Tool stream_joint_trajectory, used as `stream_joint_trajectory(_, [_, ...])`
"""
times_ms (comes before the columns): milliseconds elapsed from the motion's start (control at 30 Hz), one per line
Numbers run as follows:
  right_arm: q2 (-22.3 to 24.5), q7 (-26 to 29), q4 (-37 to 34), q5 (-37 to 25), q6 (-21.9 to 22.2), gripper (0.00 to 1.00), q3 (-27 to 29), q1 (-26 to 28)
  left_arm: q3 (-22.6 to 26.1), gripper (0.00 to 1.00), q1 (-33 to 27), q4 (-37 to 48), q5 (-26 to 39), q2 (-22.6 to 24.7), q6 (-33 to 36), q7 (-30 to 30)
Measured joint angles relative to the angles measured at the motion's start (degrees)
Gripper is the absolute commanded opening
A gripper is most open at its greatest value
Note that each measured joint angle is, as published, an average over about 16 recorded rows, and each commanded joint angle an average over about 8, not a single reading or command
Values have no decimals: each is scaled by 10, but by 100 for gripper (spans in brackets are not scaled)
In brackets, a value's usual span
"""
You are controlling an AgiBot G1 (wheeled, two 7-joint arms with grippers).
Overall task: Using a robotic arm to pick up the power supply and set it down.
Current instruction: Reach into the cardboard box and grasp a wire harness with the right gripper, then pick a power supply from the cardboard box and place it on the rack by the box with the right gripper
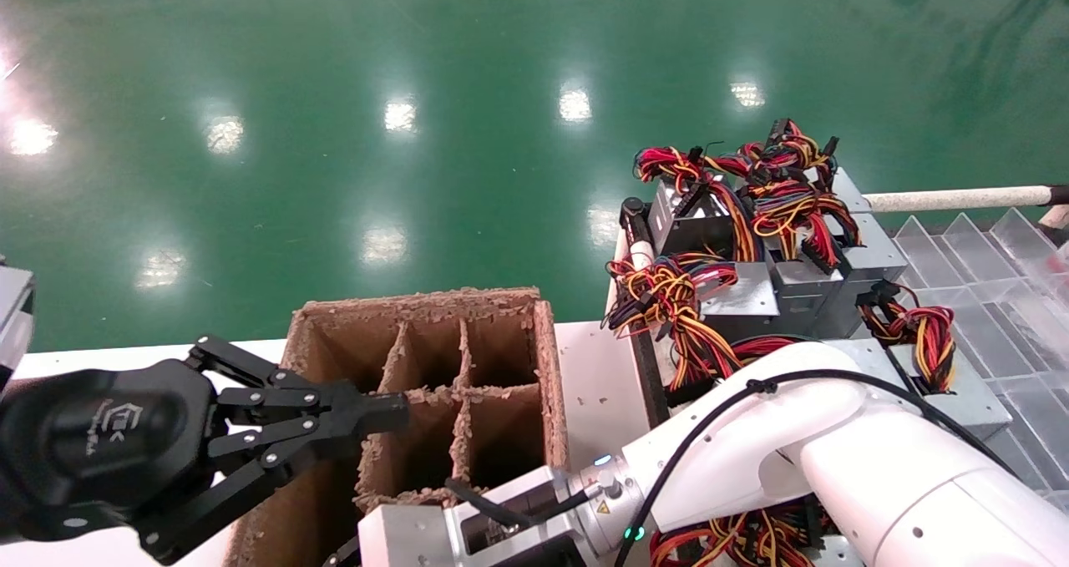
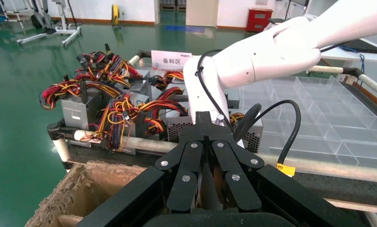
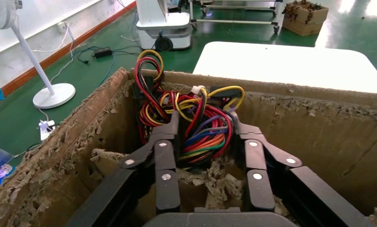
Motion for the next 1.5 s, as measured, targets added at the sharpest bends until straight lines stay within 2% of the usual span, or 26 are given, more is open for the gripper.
stream_joint_trajectory(367, [4, -5, -1, 29, -5, 0, -16, 9, 0, 0, 0, 0, 0, 0, 0, 0])
stream_joint_trajectory(833, [33, -15, 12, 96, -43, 0, -11, 4, 0, 0, 0, 0, 0, 0, 0, 0])
stream_joint_trajectory(1100, [69, -9, 57, 158, -54, 0, -7, -6, 0, 0, 0, 0, 0, 0, 0, 0])
stream_joint_trajectory(1500, [137, 18, 169, 243, -54, 0, -16, 3, 0, 0, 0, 0, 0, 0, 0, 0])
